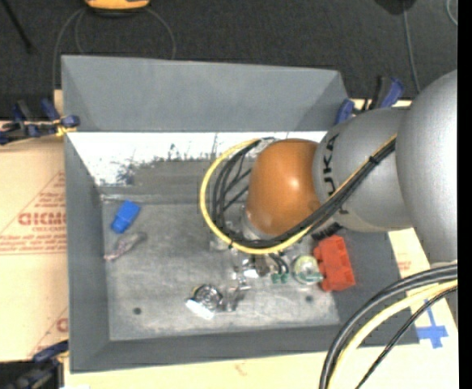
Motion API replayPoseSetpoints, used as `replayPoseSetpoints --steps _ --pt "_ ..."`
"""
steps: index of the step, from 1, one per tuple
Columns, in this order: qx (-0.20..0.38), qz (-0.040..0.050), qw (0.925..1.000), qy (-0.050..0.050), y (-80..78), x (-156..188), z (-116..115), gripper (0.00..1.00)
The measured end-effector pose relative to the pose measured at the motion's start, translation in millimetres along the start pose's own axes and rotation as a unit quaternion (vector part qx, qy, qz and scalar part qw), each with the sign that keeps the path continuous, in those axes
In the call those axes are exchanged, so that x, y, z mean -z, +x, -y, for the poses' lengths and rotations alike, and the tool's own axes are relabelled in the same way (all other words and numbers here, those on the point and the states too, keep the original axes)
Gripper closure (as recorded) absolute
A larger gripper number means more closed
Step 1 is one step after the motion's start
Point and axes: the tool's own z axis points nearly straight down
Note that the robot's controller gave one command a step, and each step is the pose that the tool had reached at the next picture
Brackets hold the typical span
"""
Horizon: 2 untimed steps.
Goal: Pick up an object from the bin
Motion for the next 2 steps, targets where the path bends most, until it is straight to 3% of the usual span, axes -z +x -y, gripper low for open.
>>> replayPoseSetpoints --steps 1,2 --pt "0.033 0.0009 0.9995 0.0 0.5 -0.9 -34.0 0.0" --pt "0.032 0.0041 0.9995 -0.002 -1.2 0.5 -34.3 1.0"
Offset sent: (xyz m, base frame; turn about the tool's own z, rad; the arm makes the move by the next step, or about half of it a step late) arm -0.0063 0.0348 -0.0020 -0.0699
